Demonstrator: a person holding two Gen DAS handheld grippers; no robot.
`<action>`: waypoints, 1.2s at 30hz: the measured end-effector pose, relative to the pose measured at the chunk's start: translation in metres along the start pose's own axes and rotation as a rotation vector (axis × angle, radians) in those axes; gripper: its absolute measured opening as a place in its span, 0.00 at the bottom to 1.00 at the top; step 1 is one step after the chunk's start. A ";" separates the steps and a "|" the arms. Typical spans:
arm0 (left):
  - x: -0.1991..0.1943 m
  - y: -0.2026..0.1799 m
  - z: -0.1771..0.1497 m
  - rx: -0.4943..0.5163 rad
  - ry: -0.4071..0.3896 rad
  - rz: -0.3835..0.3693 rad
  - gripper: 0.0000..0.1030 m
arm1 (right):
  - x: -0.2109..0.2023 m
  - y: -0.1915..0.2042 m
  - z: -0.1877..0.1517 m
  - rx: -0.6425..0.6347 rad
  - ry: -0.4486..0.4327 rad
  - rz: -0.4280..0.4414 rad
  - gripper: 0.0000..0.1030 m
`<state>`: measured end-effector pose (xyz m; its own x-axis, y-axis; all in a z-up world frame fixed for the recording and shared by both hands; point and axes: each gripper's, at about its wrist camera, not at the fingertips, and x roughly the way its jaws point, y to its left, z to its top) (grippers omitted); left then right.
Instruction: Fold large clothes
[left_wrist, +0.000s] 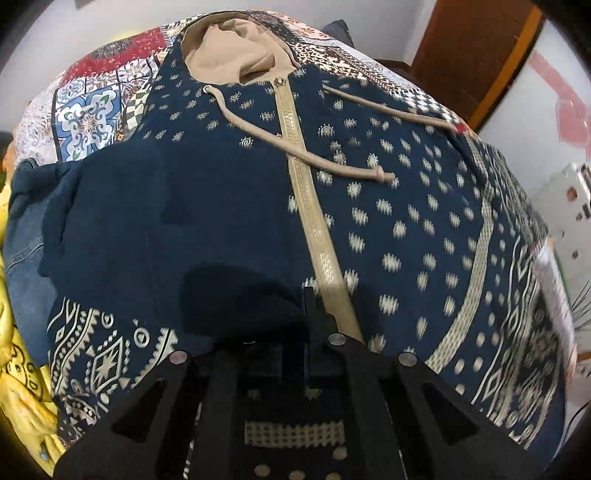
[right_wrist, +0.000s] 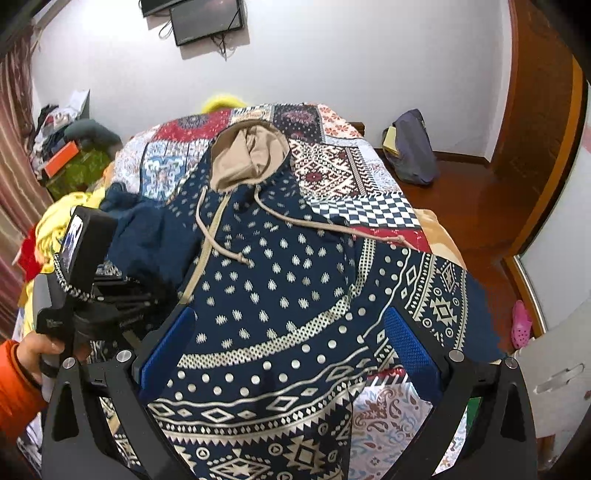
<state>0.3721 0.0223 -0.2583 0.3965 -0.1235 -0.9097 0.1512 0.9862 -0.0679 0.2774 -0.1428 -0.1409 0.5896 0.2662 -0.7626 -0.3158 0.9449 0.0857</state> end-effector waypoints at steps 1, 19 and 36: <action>-0.006 0.003 -0.004 -0.002 -0.001 -0.013 0.14 | 0.000 0.002 0.000 -0.009 0.004 0.002 0.98; -0.114 0.173 -0.060 -0.244 -0.220 0.104 0.58 | 0.045 0.157 0.032 -0.303 0.041 0.115 0.98; -0.082 0.253 -0.095 -0.341 -0.170 0.137 0.58 | 0.193 0.285 0.039 -0.555 0.228 0.125 0.56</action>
<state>0.2922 0.2919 -0.2400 0.5405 0.0229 -0.8410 -0.2113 0.9713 -0.1093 0.3302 0.1852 -0.2386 0.3684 0.2636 -0.8915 -0.7487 0.6527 -0.1164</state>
